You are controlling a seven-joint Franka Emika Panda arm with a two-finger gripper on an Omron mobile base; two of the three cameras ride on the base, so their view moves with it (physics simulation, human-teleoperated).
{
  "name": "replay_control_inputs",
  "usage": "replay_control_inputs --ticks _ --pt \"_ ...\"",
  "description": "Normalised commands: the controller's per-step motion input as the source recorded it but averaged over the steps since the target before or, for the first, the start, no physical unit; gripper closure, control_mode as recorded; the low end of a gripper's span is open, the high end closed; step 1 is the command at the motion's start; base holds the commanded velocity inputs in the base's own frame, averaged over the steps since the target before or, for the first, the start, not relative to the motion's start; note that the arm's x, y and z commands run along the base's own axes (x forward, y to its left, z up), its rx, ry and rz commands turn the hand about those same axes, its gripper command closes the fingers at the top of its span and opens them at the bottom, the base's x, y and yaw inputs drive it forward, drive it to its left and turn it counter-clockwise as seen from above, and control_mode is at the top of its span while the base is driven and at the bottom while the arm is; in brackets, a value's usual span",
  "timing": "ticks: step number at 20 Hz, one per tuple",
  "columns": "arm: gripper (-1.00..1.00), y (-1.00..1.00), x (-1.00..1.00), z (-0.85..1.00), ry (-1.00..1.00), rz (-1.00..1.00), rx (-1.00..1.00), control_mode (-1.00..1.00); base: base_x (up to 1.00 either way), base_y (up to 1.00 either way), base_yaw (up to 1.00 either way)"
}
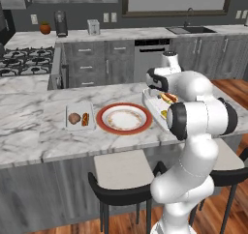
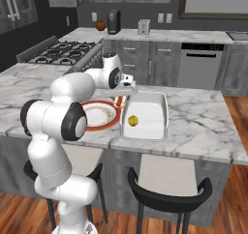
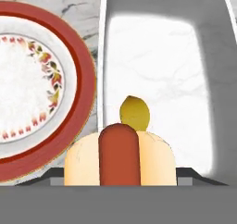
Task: Place one cooked food and one vegetable from the large plate to each tupperware container.
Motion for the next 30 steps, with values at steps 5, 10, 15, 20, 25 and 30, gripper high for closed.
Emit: replay_control_inputs --ticks 5,10,15,20,25,30 --pt "1.0 -0.54 0.0 -0.42 -0.12 0.1 0.0 -1.0 0.0 0.0 0.0" --pt "1.0 -0.58 0.19 -0.41 -0.09 0.11 0.0 -1.0 0.0 0.0 0.0" --pt "1.0 -0.33 0.5 -0.53 0.0 0.04 0.08 -1.0 0.0 0.0 0.0" --pt "1.0 -0.22 0.44 -0.53 0.0 0.0 0.07 -1.0 0.0 0.0 0.0" --pt "1.0 -0.1 0.4 -0.48 0.0 0.0 0.03 -1.0 0.0 0.0 0.0" --pt "-1.0 0.0 0.2 -0.42 0.0 0.0 0.0 -1.0 0.0 0.0 0.0"
